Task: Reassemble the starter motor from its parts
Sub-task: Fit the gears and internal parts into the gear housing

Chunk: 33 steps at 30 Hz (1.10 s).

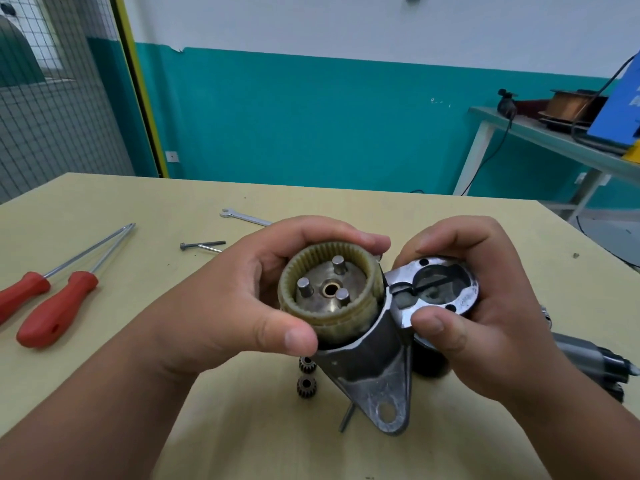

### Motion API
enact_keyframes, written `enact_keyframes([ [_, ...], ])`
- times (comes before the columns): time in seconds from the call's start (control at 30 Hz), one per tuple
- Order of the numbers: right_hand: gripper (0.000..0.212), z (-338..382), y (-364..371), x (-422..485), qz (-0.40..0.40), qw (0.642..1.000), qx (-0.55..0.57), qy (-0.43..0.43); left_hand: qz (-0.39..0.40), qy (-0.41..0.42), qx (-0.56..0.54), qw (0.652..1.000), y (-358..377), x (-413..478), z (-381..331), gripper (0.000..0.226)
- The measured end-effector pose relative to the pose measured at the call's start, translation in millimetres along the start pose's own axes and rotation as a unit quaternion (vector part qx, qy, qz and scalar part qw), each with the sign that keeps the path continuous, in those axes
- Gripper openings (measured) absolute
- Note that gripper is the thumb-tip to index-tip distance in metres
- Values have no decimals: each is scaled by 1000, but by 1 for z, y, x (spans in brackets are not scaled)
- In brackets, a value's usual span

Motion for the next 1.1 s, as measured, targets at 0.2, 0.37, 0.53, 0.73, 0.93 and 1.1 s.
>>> enact_keyframes([
  [0.2, 37, 2, 2, 1, -16, 998, -58, -7, -30, -30, 43, 998, 1, -2, -3, 75],
  [0.37, 36, 6, 3, 2, -34, 982, -183, 28, -129, -87, 302, 940, 10, -1, -5, 70],
  [0.53, 48, 1, 7, 2, -21, 958, -281, 48, -152, -198, 472, 846, 23, 7, -2, 74],
  [0.73, 45, 2, 10, 4, -24, 946, -321, 31, -173, -226, 512, 810, 22, 5, -11, 68],
  [0.93, 40, 4, 10, 4, -17, 959, -281, 26, -226, -204, 501, 810, 21, 3, -16, 54],
  [1.1, 35, 6, 11, 7, -32, 966, -255, 11, -255, -124, 511, 812, 25, 3, -18, 46],
])
Point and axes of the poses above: each hand's wrist, its own x-axis towards the middle knuckle, its own y-axis out of the palm, z = x × y, the point moved 2 cm from there along x, towards the middle knuckle, and after that the axes turned 12 degrees about z, right-handed, at the moved point
